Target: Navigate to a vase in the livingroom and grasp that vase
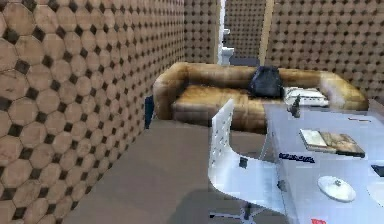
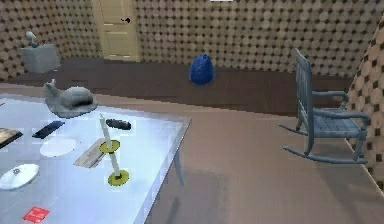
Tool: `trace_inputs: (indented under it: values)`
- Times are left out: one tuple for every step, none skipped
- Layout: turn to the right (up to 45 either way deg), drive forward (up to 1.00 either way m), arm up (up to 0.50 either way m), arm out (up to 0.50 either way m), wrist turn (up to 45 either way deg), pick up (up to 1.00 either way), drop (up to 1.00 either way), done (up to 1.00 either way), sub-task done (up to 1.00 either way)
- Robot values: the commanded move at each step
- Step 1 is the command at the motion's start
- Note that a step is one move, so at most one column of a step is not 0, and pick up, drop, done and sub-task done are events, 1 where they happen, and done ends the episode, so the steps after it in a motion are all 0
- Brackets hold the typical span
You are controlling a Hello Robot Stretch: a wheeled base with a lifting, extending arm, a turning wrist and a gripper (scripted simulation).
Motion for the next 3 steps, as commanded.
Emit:
trace_inputs:
  values:
    - [6.0, 0.0, 0.0, 0.0, 0.0, 0.0, 0.0, 0.0, 0.0]
    - [0.0, 0.7, 0.0, 0.0, 0.0, 0.0, 0.0, 0.0, 0.0]
    - [-9.0, 0.0, 0.0, 0.0, 0.0, 0.0, 0.0, 0.0, 0.0]
